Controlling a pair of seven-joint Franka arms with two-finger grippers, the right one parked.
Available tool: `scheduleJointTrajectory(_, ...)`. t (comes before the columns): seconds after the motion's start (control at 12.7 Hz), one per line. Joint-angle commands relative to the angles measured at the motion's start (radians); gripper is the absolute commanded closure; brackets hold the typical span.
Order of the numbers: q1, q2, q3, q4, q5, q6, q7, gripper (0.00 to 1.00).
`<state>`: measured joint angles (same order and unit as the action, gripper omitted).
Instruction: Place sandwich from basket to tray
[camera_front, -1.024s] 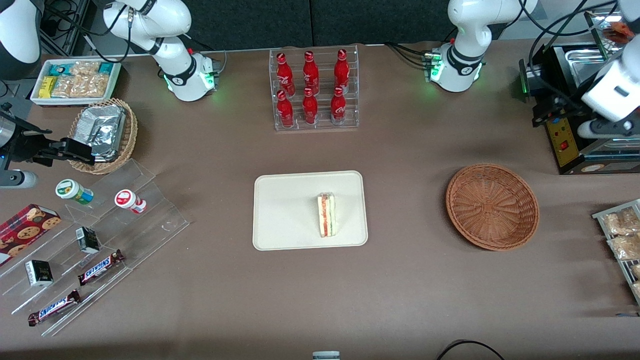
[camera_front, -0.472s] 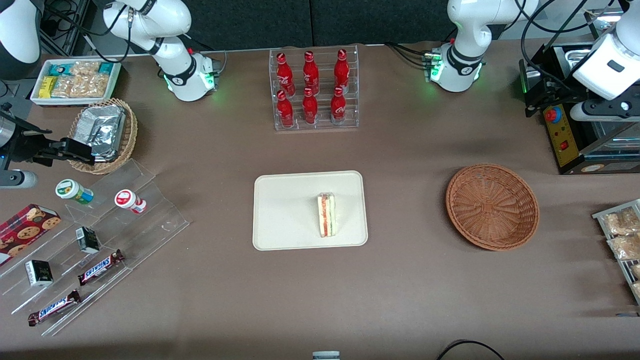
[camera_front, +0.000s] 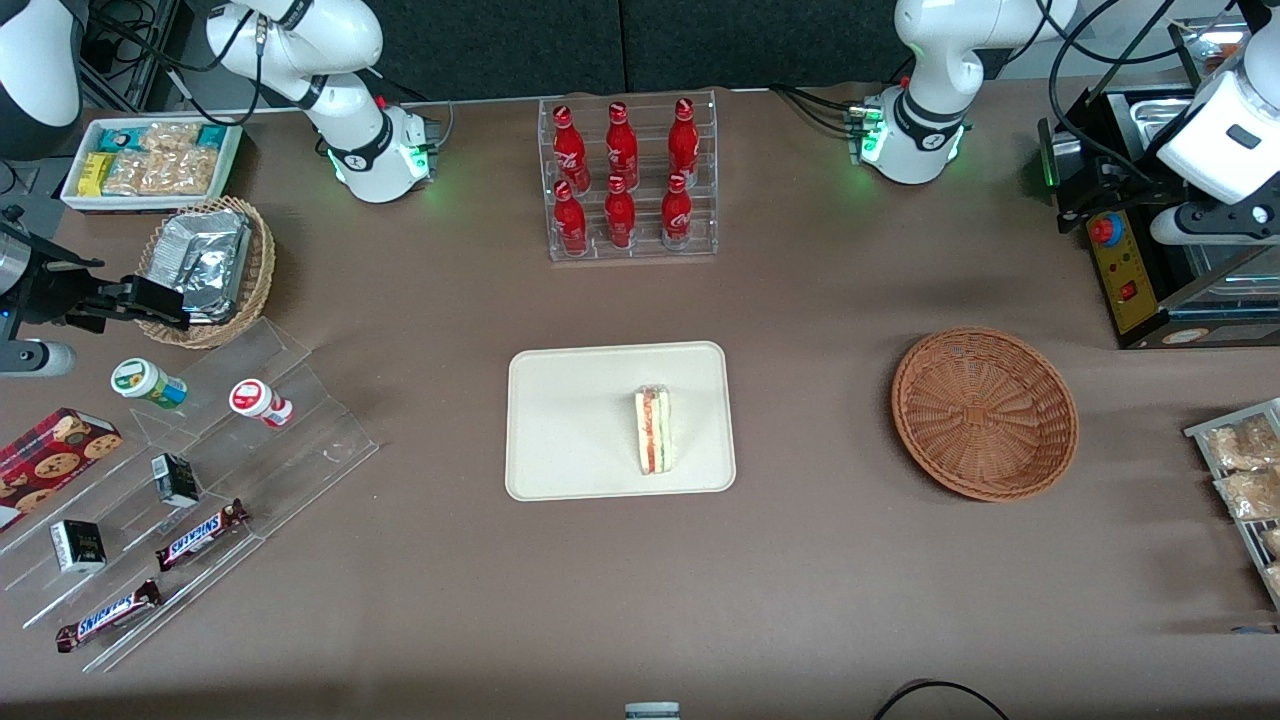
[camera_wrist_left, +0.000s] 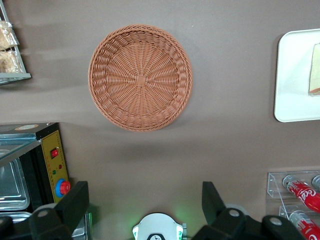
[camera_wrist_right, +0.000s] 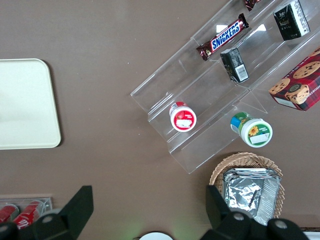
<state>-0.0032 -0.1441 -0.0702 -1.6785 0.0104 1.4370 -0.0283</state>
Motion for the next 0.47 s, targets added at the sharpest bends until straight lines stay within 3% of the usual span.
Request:
scheduleJointTrajectory(0.0,-0.006,0.023,-0.002,0.042,0.010,-0.036,-0.004,0.00)
scheduleJointTrajectory(0.39,-0.007,0.026,-0.003,0.048,0.008,-0.046,-0.004,0.00)
